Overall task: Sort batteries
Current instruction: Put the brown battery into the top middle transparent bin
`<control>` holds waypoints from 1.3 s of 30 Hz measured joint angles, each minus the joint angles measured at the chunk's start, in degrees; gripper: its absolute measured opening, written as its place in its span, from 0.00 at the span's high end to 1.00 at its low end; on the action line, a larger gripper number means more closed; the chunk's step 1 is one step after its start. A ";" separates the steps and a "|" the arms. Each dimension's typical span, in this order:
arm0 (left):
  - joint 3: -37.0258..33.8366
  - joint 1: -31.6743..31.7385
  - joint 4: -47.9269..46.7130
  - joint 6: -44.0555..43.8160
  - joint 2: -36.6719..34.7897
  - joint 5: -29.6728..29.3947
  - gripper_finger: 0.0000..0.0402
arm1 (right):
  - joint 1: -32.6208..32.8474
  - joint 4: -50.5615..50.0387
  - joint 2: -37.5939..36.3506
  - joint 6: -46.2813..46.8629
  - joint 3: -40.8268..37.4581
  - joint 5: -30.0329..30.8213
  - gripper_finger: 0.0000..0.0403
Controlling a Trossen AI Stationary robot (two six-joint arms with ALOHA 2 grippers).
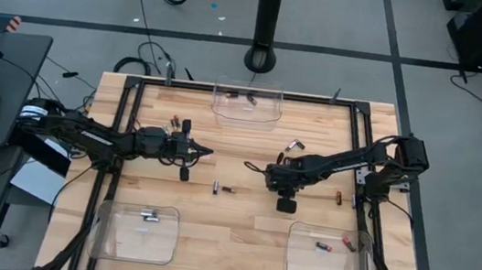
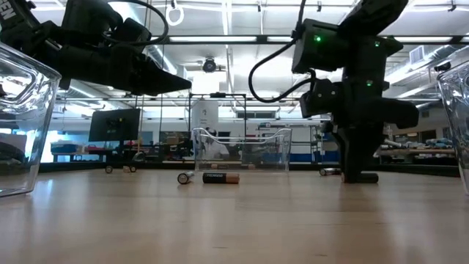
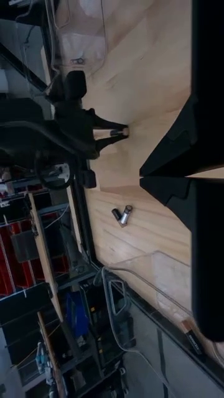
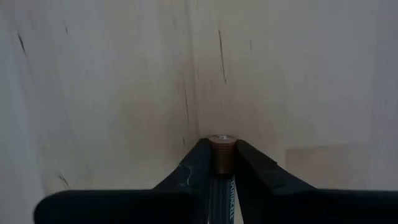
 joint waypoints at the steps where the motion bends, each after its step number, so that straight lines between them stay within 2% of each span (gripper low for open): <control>1: 0.00 0.00 0.02 0.00 0.00 0.00 0.97 | 0.00 -0.29 0.11 -0.30 0.39 0.02 0.86; 9: 0.00 0.02 0.14 -0.22 0.00 0.02 0.97 | -0.49 -1.00 0.32 -2.03 6.20 1.86 0.86; 16: 0.00 0.00 0.10 -0.24 0.00 0.02 0.97 | -3.47 -3.38 0.31 -4.96 16.05 1.78 0.86; 21: 0.00 0.00 0.52 -0.48 0.00 0.01 0.97 | -8.79 -2.23 0.20 -8.14 23.63 3.75 0.86; 30: 0.00 0.00 0.57 -0.20 0.00 0.02 0.97 | -21.24 3.11 1.24 -12.76 32.08 3.91 0.86; 33: 0.00 0.00 0.56 -0.17 0.00 0.02 0.97 | -24.46 3.43 4.02 -14.01 35.78 2.88 0.86; 39: 0.00 0.02 0.54 -0.15 0.00 0.31 0.97 | -28.53 -2.38 14.14 -15.70 45.61 0.16 0.86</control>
